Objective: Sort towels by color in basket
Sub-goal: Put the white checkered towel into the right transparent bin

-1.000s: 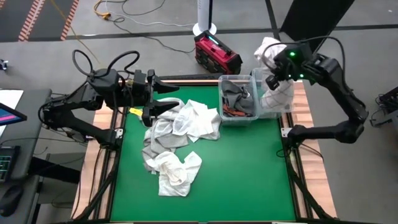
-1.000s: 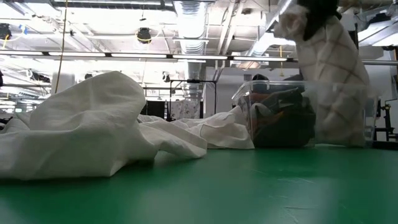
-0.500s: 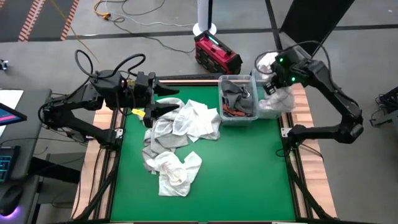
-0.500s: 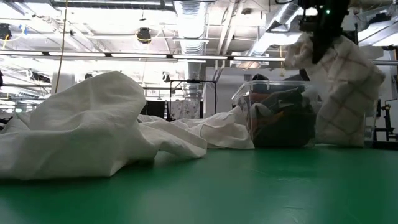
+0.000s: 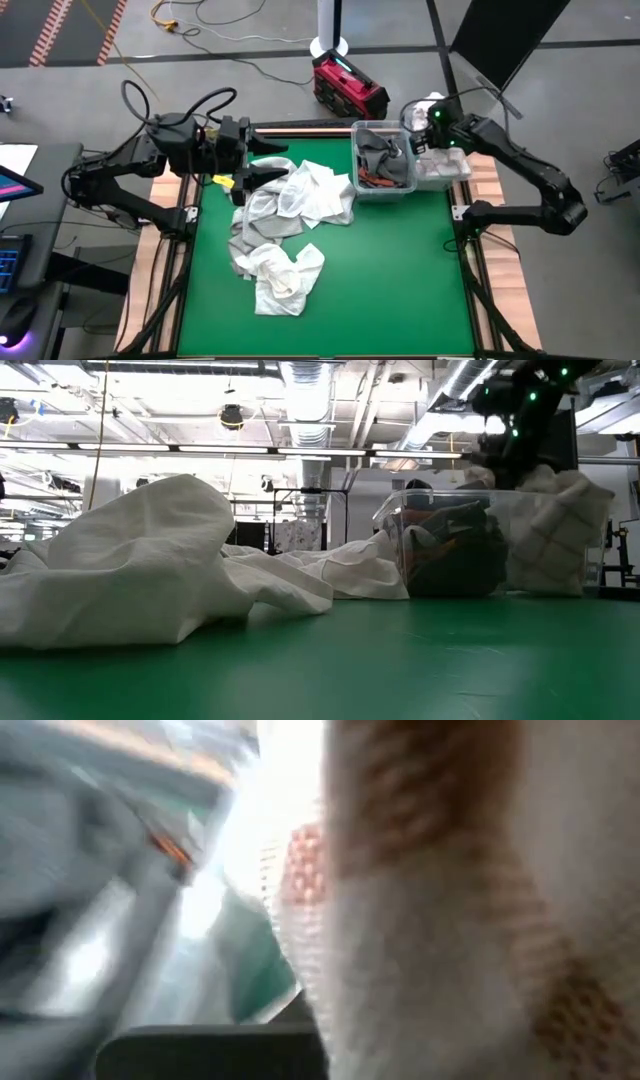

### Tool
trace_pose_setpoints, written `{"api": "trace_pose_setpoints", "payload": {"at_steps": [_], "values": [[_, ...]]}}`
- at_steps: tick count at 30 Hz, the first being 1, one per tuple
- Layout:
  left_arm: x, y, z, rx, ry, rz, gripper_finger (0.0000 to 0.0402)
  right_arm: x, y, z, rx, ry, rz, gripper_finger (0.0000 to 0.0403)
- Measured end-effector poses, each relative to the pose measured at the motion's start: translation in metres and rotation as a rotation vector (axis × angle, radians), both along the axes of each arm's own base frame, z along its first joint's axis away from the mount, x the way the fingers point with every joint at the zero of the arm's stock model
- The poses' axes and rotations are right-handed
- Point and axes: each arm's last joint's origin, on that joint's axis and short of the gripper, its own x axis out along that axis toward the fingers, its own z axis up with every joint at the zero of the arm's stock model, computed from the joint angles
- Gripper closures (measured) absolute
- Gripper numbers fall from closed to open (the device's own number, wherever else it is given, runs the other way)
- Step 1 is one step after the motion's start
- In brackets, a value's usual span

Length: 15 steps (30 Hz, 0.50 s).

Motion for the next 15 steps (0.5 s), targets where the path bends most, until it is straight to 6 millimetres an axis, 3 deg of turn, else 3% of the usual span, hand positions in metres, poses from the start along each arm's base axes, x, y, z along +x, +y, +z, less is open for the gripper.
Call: {"api": "trace_pose_setpoints", "payload": {"at_steps": [9, 15], "values": [[-0.003, 0.0, -0.002, -0.008, 0.026, -0.001, 0.0137, 0.001, 0.007, -0.03, 0.036, 0.048, -0.045, 0.0373], [-0.003, 0.0, -0.002, -0.004, 0.029, -0.001, 0.0137, 0.003, 0.018, -0.058, 0.187, -0.02, 0.024, 0.0373]]}}
